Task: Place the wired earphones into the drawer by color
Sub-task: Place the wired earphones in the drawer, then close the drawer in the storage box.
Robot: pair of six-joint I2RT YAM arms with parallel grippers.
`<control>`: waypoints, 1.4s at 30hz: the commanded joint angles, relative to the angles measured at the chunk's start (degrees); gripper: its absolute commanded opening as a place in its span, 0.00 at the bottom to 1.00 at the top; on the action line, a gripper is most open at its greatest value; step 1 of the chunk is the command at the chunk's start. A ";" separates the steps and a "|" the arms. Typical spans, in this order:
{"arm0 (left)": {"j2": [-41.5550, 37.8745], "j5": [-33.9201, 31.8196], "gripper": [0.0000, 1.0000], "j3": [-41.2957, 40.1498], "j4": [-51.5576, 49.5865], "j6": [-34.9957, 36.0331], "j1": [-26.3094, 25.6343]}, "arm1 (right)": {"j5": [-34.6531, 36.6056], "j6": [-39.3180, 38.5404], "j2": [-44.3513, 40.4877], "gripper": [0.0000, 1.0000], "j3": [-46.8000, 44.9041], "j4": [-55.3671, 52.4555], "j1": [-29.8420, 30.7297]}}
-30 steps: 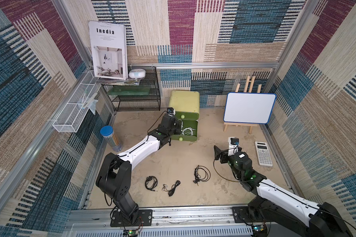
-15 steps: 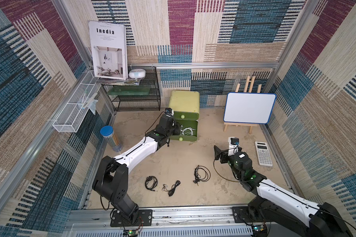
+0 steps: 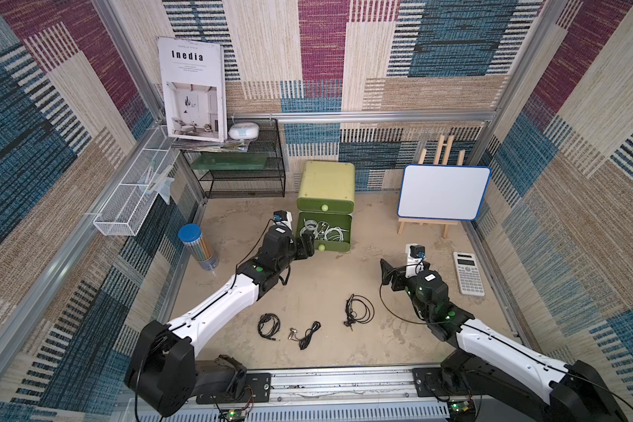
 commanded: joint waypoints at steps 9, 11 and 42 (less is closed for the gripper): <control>-3.31 6.66 0.80 -12.67 18.85 -13.50 0.10 | -0.23 0.55 -0.96 0.99 -0.26 1.01 0.10; -2.06 7.82 0.79 -13.80 21.79 -15.21 0.06 | -0.26 0.50 -1.05 0.99 -0.26 1.01 0.06; 20.42 9.92 0.52 -11.52 42.49 -21.53 0.06 | 0.36 0.33 -1.76 0.99 -0.53 1.01 0.09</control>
